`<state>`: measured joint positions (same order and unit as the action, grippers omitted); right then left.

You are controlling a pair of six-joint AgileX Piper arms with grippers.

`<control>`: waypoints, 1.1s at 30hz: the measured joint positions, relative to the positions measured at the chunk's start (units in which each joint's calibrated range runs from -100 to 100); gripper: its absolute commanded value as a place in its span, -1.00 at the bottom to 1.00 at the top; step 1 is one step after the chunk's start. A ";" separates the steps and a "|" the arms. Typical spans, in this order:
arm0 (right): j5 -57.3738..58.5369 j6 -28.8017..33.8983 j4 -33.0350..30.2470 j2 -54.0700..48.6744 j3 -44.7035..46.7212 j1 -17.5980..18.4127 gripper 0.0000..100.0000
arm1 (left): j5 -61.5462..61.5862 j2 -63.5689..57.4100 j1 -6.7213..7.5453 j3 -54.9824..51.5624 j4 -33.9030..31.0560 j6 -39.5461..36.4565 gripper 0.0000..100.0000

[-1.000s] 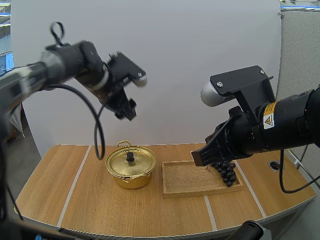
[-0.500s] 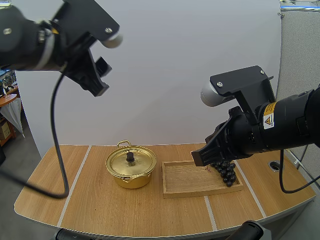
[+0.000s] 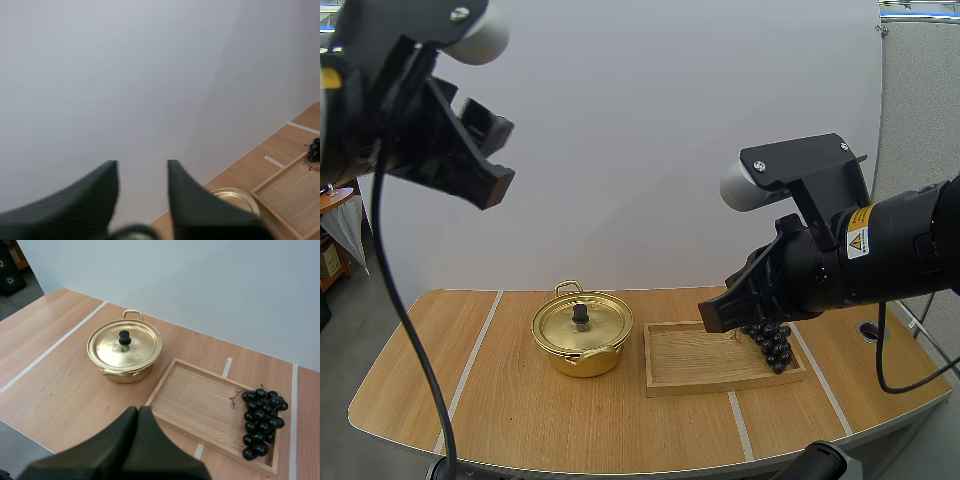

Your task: Open the pot, put the pineapple inside, and close it

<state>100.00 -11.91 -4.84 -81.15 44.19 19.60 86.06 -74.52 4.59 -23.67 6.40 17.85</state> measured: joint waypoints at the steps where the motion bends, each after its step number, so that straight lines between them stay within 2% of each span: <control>1: 0.00 0.00 1.17 -0.46 0.00 -0.67 -1.00 | 0.47 -0.68 0.00 0.00 0.00 -0.42 -1.00; 6: 0.00 0.00 6.77 -2.75 0.00 -4.53 -1.00 | 4.47 -4.23 0.00 0.09 1.84 -1.95 -1.00; 13: 0.00 0.00 9.59 -4.03 0.00 -6.57 -1.00 | 5.85 -6.18 0.00 0.09 3.57 -2.96 -1.00; 15: -6.62 0.00 11.45 -6.32 -1.11 -10.77 -1.00 | 6.63 -10.29 0.00 0.09 5.10 -5.10 -1.00; 21: -13.93 1.74 11.69 -8.72 -1.25 -13.96 -1.00 | -2.40 -18.27 0.00 0.25 5.54 -14.34 -1.00; 23: -16.57 2.12 11.69 -9.94 -1.25 -14.81 -1.00 | -8.46 -21.71 0.00 -0.65 2.86 -18.13 -1.00; 33: -27.93 2.18 11.69 -15.96 -1.25 -16.19 -1.00 | -17.33 -25.48 0.00 -8.59 -6.09 -25.56 -1.00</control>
<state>72.07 -9.73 6.85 -97.11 42.94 3.40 68.73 -100.00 4.59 -32.27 0.31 -7.71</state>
